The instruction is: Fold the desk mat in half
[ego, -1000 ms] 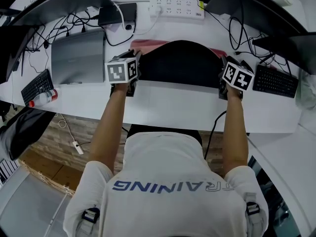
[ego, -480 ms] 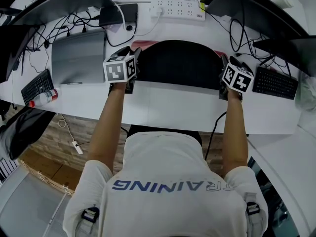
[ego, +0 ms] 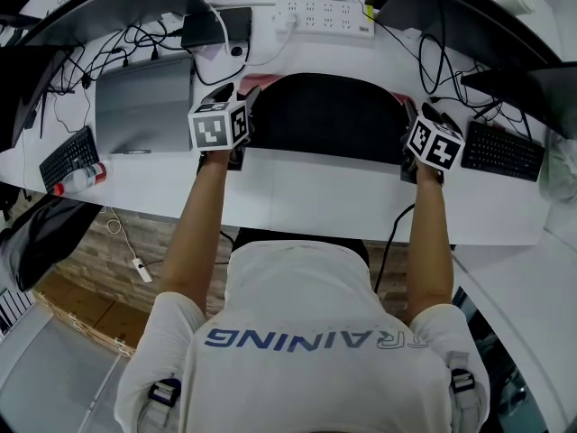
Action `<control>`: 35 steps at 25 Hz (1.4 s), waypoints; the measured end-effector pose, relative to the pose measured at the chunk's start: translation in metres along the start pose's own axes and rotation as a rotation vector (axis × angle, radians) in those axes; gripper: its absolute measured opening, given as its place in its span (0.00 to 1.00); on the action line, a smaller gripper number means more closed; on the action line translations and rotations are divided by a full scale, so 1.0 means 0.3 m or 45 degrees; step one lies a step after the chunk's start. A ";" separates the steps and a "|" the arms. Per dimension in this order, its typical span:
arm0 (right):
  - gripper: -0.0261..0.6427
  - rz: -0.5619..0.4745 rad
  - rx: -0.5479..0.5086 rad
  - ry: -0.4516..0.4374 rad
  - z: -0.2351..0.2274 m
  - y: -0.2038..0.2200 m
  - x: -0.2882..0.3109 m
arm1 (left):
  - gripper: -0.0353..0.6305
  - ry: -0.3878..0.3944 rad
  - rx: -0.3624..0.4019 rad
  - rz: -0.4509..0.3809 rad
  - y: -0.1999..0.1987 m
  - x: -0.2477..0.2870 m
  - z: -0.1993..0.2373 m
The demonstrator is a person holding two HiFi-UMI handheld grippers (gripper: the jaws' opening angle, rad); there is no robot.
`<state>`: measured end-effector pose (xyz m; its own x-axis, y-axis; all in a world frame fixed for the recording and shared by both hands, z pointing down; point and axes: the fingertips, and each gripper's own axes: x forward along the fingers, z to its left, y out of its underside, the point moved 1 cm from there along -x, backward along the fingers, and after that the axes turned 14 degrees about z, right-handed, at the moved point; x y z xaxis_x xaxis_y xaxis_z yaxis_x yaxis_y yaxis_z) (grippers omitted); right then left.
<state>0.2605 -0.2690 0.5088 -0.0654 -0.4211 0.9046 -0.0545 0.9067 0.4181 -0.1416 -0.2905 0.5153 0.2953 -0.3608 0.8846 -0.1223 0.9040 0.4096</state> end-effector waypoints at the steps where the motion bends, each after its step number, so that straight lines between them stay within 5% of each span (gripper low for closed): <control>1: 0.37 -0.005 0.002 0.001 -0.003 -0.001 -0.003 | 0.46 -0.001 0.003 0.000 0.000 -0.002 0.000; 16: 0.40 -0.022 -0.017 -0.008 0.002 0.022 -0.065 | 0.49 0.024 0.013 -0.035 0.010 -0.051 -0.030; 19: 0.23 -0.031 -0.050 -0.015 0.019 0.025 -0.096 | 0.18 -0.060 0.040 -0.126 -0.009 -0.100 -0.020; 21: 0.13 -0.054 -0.059 -0.009 0.022 0.021 -0.122 | 0.08 -0.091 0.045 -0.173 -0.021 -0.132 -0.018; 23: 0.06 -0.086 -0.060 -0.010 0.025 0.016 -0.153 | 0.06 -0.089 0.036 -0.197 -0.024 -0.158 -0.023; 35: 0.06 -0.369 -0.119 -0.099 0.070 -0.033 -0.448 | 0.06 -0.047 0.057 -0.414 -0.009 -0.429 -0.158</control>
<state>0.2488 -0.2219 0.3814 -0.1365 -0.6593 0.7394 0.0095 0.7455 0.6665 -0.1344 -0.2357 0.3897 0.2915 -0.6378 0.7129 -0.0685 0.7294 0.6806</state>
